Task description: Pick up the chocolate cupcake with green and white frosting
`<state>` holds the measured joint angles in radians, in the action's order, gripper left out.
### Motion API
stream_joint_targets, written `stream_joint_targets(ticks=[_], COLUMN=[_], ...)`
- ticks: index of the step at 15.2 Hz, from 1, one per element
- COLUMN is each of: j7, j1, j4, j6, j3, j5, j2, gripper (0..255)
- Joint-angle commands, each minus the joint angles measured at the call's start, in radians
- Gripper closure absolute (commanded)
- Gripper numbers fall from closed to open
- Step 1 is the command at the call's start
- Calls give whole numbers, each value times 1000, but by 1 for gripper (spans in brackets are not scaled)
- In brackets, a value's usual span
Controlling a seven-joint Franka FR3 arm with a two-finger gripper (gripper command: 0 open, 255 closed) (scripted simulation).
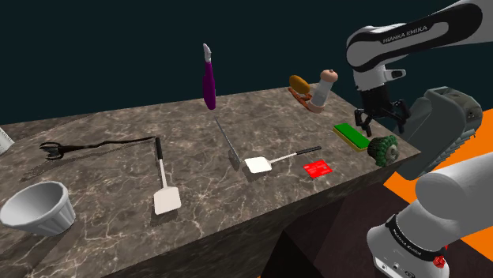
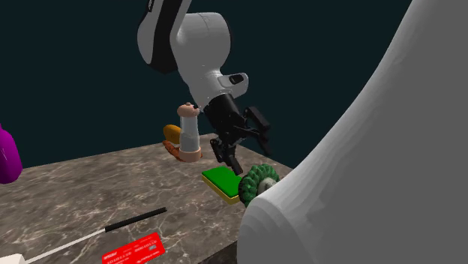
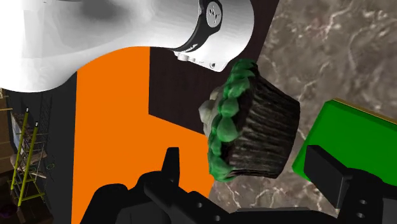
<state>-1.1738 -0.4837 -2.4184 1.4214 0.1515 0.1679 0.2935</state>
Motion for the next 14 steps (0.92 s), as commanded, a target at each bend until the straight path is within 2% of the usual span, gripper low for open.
stream_joint_targets(ticks=[1,4,5,14], j7=[-8,-10,-9,-10], j1=[-1,-1,-1,-1], j4=[-18,-23,-22,-23], j6=[30,38,35,38], j3=[0,0,0,0], j5=[0,0,0,0], j2=[-12,-16,-14,-16], gripper=[0,0,255,255])
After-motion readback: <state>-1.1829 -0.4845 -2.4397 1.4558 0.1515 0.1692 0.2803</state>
